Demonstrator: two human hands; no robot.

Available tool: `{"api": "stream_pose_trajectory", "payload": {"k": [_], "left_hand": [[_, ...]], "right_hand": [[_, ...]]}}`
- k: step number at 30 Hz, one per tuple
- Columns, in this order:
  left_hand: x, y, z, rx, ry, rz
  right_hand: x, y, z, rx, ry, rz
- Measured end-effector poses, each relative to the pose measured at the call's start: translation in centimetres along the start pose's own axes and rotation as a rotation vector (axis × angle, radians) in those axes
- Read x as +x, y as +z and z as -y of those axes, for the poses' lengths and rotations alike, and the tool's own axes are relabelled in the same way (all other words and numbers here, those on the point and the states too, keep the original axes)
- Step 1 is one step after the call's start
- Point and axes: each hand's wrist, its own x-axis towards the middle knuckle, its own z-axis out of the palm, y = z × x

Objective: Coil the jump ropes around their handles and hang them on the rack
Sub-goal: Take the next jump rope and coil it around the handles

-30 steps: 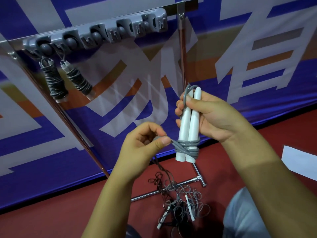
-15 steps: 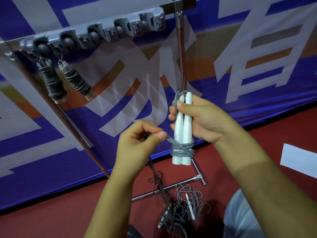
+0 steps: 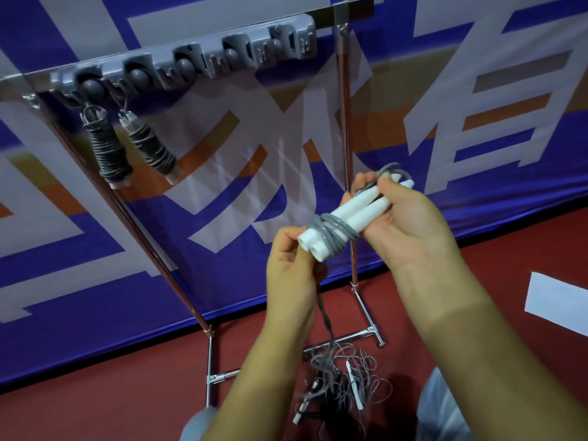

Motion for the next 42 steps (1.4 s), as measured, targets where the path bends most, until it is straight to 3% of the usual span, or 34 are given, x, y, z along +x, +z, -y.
{"api": "stream_pose_trajectory", "payload": {"k": [7,13,16,19,24,30,34,38,42], "left_hand": [[-3.8,2.3,0.7,0.391,-0.081,0.216],[-3.8,0.5,-1.7,0.828,0.039,0.351],[-3.6,-0.5,-3.4,0.942,0.148,0.342],[-2.5,-1.1,-4.8,0.979,0.242,0.333],[-0.3,-2.3,-5.9,0.796,0.091,0.396],[0.1,-3.3,-5.1,0.495,-0.061,0.45],[0.6,-4.0,-4.6,0.39,-0.072,0.483],[1.0,-3.7,-3.3,0.077,-0.098,0.546],[0.6,-2.3,-1.4,-0.112,-0.18,0.364]], "right_hand": [[-0.9,0.3,-0.1,-0.387,-0.587,0.035],[-1.1,-0.8,-0.1,-0.708,-0.748,0.094],[-0.6,-0.8,0.5,-0.829,-0.693,0.104],[-0.3,-0.6,0.9,-0.961,-0.508,0.164],[-0.6,-0.4,1.5,-0.995,-0.18,0.358],[-0.9,-0.2,2.3,-0.842,0.074,0.489],[-1.0,-0.2,2.6,-0.696,0.192,0.522],[-1.1,-0.1,2.0,-0.45,0.272,0.511],[-1.2,0.1,1.2,-0.216,0.287,0.464]]}}
